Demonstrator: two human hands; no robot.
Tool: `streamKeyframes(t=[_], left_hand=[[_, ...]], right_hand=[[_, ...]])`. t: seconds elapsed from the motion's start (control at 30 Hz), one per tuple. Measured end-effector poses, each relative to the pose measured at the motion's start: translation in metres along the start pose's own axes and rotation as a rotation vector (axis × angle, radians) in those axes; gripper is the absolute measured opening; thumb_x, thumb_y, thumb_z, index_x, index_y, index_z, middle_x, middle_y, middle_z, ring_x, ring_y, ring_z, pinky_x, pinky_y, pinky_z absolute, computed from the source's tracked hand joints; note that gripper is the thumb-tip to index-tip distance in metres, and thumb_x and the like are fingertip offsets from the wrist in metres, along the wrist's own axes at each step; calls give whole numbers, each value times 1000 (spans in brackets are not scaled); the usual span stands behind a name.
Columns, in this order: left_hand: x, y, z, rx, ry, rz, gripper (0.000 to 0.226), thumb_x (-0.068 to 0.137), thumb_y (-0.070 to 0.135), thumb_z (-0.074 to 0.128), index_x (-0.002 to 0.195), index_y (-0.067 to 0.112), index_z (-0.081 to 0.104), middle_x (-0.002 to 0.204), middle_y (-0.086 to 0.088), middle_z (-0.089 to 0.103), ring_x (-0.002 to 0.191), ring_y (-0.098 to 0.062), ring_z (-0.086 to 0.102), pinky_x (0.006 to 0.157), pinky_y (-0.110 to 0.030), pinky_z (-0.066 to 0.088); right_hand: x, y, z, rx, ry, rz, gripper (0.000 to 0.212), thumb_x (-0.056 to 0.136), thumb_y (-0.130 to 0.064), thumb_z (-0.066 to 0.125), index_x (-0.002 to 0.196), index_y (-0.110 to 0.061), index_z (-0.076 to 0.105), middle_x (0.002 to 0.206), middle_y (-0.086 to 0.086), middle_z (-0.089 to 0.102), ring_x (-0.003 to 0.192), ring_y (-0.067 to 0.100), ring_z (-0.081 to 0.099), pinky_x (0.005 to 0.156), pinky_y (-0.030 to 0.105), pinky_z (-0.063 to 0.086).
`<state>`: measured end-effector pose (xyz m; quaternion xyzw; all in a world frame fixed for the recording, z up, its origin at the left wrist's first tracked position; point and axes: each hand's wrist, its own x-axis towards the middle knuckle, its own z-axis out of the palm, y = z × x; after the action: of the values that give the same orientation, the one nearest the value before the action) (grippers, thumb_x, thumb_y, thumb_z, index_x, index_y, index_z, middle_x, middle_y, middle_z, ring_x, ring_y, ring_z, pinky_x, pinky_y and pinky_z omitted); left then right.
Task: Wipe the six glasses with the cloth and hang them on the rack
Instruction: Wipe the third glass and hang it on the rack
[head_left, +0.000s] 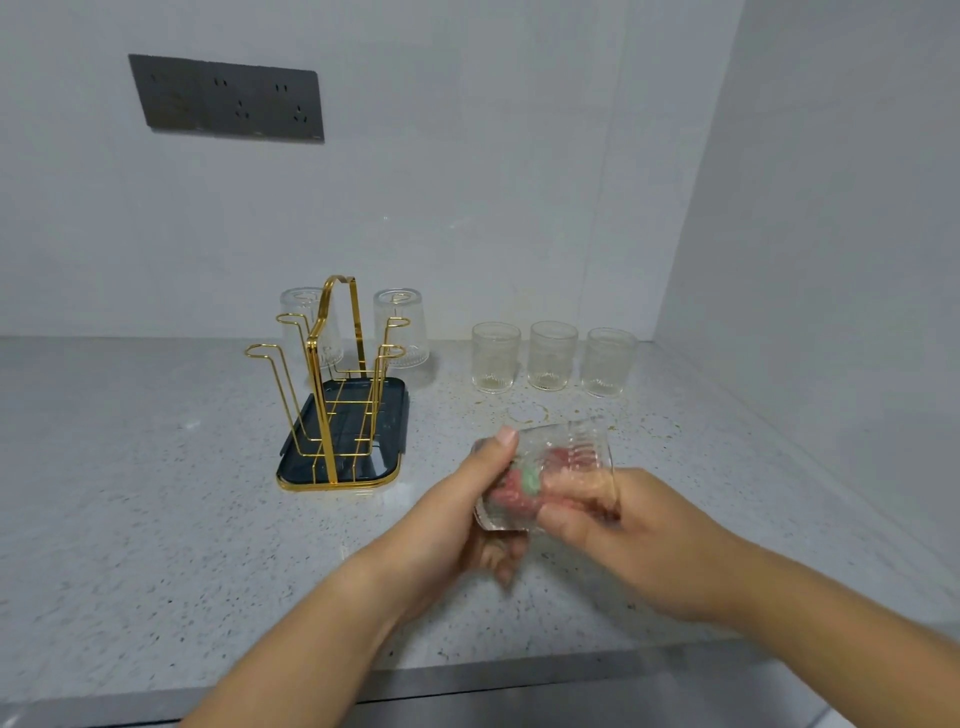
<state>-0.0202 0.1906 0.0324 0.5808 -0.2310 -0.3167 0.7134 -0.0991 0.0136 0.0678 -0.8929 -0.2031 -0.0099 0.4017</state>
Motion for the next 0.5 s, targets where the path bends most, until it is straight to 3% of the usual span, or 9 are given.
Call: streamKeyframes(t=[0.07,0.13,0.23,0.33,0.4,0.47,0.5], left_hand=[[1,-8,0,71,112,134,71,81,72,61,125,16,58,84,-2,64,61,-15,57,54,-30,49],[-3,-13,0,162,147,253,50,85,64,63,116,25,59,89,4,68,71,-10,60,60,-27,49],[-4,-14,5,179,246,324,40,99,52,61,105,13,56,77,12,67,65,-2,61,57,-17,46],[2,-11,8,-17,308,205,54,88,60,66,94,7,61,71,-5,62,56,-16,55,52,-25,44],[3,-7,6,-171,244,27,53,86,61,67,91,9,77,77,-17,65,63,-24,50,58,-27,45],[-1,-4,4,-236,172,-148,49,88,60,61,75,16,79,68,-10,62,49,-18,45,45,-19,36],[-4,-1,4,-265,135,-211,52,89,61,59,73,16,78,63,-7,58,41,-15,42,40,-17,31]], right_hand=[[2,-4,-1,206,41,89,29,107,-18,48,108,-10,76,106,4,79,110,13,71,102,23,48],[4,-7,-1,403,91,197,28,105,-22,52,101,-16,79,99,-1,80,101,9,74,90,18,53],[7,-7,3,521,99,259,25,102,-26,56,103,-15,78,96,-3,80,93,7,74,83,14,51],[6,-9,13,286,88,145,22,103,-21,57,112,-14,75,102,-7,79,98,3,73,89,15,50],[3,-5,17,-21,75,25,22,103,-26,59,121,-26,72,111,-22,74,108,-4,67,103,19,44],[2,3,14,-381,25,-87,27,101,-44,56,126,-42,64,120,-32,67,118,-10,56,116,22,27],[1,6,11,-451,-11,-85,30,100,-49,54,128,-45,63,123,-31,65,120,-9,52,118,23,21]])
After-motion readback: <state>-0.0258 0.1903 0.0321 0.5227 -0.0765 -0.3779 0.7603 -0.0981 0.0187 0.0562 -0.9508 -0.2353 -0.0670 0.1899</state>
